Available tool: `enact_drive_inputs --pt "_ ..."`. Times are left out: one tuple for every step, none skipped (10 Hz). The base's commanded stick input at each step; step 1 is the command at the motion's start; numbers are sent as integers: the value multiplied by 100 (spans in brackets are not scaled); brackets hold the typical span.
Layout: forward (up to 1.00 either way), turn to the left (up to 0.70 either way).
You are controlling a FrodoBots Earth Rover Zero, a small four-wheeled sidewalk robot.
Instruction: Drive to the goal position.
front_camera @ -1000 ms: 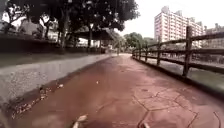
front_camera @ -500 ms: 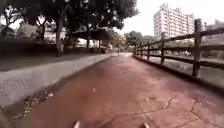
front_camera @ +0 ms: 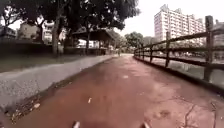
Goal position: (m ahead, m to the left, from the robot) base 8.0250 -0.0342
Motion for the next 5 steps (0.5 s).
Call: enact_drive_inputs --pt "70 0" --pt "70 0" --pt "70 0" --pt "70 0" --pt "70 0"
